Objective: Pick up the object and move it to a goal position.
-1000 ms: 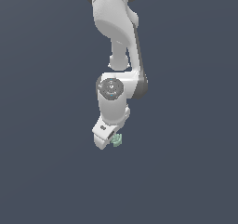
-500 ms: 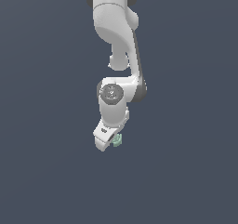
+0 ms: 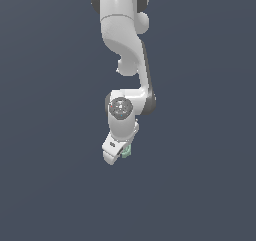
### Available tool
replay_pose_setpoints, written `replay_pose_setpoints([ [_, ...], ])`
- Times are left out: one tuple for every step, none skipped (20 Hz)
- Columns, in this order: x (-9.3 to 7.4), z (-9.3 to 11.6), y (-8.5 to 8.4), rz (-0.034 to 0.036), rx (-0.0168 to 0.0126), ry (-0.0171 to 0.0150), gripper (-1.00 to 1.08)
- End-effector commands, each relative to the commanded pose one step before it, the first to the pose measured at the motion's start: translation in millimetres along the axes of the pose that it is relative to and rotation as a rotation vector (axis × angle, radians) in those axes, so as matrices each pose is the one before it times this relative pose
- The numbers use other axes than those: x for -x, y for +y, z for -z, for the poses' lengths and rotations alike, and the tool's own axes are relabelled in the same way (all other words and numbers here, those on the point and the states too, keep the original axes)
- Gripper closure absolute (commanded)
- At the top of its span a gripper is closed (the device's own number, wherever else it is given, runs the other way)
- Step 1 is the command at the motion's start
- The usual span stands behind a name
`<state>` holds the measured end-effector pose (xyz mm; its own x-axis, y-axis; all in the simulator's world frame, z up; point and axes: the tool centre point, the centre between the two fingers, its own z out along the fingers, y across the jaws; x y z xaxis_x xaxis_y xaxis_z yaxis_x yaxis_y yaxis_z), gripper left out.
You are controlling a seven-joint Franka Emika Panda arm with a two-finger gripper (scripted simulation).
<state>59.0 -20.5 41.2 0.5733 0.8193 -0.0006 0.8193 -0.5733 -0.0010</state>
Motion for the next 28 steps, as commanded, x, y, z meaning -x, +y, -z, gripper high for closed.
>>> replay_pose_setpoints([
  [-0.33,0.09,0.5,0.00007,0.00093,0.00051,1.08],
  [0.0,0.0,0.0,0.0,0.0,0.0,1.08],
  [0.0,0.0,0.0,0.0,0.0,0.0,1.08],
  [0.0,0.0,0.0,0.0,0.0,0.0,1.08],
  [0.0,0.0,0.0,0.0,0.0,0.0,1.08],
  [0.0,0.0,0.0,0.0,0.0,0.0,1.08],
  [0.0,0.0,0.0,0.0,0.0,0.0,1.08],
  [0.0,0.0,0.0,0.0,0.0,0.0,1.08],
  [0.0,0.0,0.0,0.0,0.0,0.0,1.08],
  [0.03,0.03,-0.06,0.0,0.0,0.0,1.08],
  [-0.12,0.24,-0.15,0.0,0.0,0.0,1.08],
  [-0.35,0.73,-0.44,0.0,0.0,0.0,1.08],
  [-0.58,1.22,-0.74,0.0,0.0,0.0,1.08],
  [-0.82,1.71,-1.04,0.0,0.0,0.0,1.08],
  [-1.06,2.21,-1.35,0.0,0.0,0.0,1.08],
  [-1.3,2.72,-1.65,0.0,0.0,0.0,1.08],
  [-1.54,3.23,-1.97,0.0,0.0,0.0,1.08],
  [-1.8,3.76,-2.29,0.0,0.0,0.0,1.08],
  [-2.19,4.25,-2.7,0.0002,0.00018,-0.00041,1.08],
  [-2.32,4.86,-2.95,0.0,0.0,0.0,1.08],
  [-2.6,5.44,-3.29,0.0,0.0,0.0,1.08],
  [-3.02,6.04,-3.74,0.00019,0.00025,-0.00038,1.08],
  [-3.19,6.67,-4.02,0.0,0.0,0.0,1.08],
  [-3.51,7.34,-4.41,0.0,0.0,0.0,1.08],
  [-3.98,8.01,-4.91,0.0002,0.00025,-0.00037,1.08],
  [-4.14,8.64,-5.16,0.0,0.0,0.0,1.08],
  [-4.41,9.19,-5.48,0.0,0.0,0.0,1.08],
  [-4.82,9.67,-5.87,0.00023,0.00025,-0.00035,1.08],
])
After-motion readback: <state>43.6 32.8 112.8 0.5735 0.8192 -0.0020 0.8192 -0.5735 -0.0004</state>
